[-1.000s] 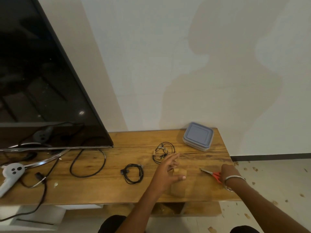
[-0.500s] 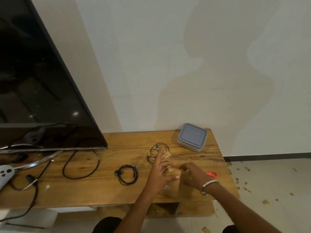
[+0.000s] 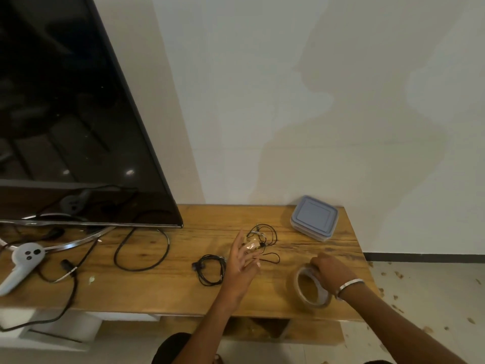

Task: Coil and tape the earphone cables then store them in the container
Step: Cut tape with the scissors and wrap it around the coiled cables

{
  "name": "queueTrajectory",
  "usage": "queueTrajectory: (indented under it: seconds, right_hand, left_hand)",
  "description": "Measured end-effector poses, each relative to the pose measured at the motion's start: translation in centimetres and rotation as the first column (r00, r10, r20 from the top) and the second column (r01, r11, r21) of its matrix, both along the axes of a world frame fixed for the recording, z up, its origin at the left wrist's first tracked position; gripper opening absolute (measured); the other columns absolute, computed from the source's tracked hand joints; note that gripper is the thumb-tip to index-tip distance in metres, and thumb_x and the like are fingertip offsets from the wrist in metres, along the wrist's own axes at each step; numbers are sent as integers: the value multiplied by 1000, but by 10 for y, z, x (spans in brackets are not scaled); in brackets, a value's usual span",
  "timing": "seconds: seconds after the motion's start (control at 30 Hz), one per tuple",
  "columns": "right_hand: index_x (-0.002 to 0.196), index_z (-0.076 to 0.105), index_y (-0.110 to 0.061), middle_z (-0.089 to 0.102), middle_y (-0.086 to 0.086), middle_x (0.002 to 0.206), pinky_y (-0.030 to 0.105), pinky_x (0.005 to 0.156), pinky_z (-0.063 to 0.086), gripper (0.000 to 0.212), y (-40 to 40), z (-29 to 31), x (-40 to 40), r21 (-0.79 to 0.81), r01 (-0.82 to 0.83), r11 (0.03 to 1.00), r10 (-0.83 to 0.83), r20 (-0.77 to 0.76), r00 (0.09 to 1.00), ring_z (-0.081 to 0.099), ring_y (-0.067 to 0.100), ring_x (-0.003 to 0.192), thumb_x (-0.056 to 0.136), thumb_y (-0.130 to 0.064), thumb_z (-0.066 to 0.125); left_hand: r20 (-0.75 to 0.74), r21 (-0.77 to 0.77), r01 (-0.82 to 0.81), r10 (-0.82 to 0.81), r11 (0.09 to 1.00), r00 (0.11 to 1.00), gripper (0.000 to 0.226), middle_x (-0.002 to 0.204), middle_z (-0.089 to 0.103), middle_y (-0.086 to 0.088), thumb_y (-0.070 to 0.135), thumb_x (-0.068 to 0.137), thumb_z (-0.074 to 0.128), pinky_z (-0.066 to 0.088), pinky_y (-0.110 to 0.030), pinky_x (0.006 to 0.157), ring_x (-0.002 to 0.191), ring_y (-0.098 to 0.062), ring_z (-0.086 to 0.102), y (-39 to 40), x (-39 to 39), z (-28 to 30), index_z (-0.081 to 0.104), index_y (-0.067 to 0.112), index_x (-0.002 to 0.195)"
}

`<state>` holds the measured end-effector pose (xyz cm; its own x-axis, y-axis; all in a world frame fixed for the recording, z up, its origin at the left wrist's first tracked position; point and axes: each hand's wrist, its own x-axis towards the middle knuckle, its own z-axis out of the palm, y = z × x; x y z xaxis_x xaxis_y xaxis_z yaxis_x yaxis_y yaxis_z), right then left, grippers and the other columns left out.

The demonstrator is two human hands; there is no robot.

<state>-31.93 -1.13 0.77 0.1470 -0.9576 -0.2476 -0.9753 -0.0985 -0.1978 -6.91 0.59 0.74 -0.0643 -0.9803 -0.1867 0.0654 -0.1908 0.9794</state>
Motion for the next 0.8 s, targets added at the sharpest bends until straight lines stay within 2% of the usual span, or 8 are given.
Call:
queueTrajectory:
  seconds: [0.17,0.27,0.3,0.37,0.4,0.47,0.63,0.8]
  right_hand:
    - [118,57,-18,53,6,126,32,93,46,27,-1,-5,7,61,73,995,-63,-159,985,55,23,111,97,-28,44]
    - [128,49,-25,42,1,133,41,105,35,40,3,6,24,-6,97,995,-97,-174,980,40,24,126,89,-34,54]
    - [128,49,-26,42,0,131,41,106,33,43,2,11,32,-51,96,994,-100,-89,991,39,23,126,86,-30,57]
    - [121,56,-23,51,0,121,30,98,41,37,0,24,55,-53,143,988,-123,285,951,48,18,115,86,-13,58]
    - [117,60,-20,57,0,116,20,87,44,31,-1,31,68,10,173,985,-158,454,877,53,13,105,88,-10,57]
    - [110,66,-18,67,0,104,12,70,44,20,0,42,91,119,200,973,-229,643,731,59,11,91,91,-18,59]
    - [98,68,-15,67,-1,85,15,64,51,11,3,44,125,159,235,959,-266,791,551,63,12,76,89,-17,64]
    - [96,69,-12,67,-1,80,23,65,52,10,-1,38,142,156,288,945,-297,777,554,59,9,66,86,-16,67]
  left_hand:
    - [-2,60,5,-5,998,1000,78,131,57,-5,-7,89,57,52,-37,96,110,-13,64,9,0,-2,30,40,144]
    - [-11,63,9,-8,998,1000,77,122,61,-6,-7,88,58,52,-37,97,107,-14,65,13,3,0,31,37,145]
    - [-19,62,8,-7,998,1000,77,120,62,-4,-7,88,57,51,-39,98,107,-15,66,15,4,0,31,37,145]
    - [-37,58,4,-2,998,999,76,118,62,0,-9,88,56,49,-43,101,108,-18,65,17,6,1,32,37,144]
    - [-43,55,0,2,998,999,76,119,62,3,-10,88,55,49,-43,101,109,-19,65,17,7,1,32,37,144]
    - [-50,51,-9,12,999,999,75,121,62,4,-10,88,54,50,-41,100,109,-19,65,18,8,3,33,37,143]
    - [-37,31,-30,31,999,999,73,126,62,-1,-7,90,54,51,-37,97,110,-15,64,20,19,8,37,48,134]
    - [-2,-17,-10,10,1000,1000,76,128,60,-7,-12,90,49,52,-34,94,113,-19,63,21,30,4,32,42,140]
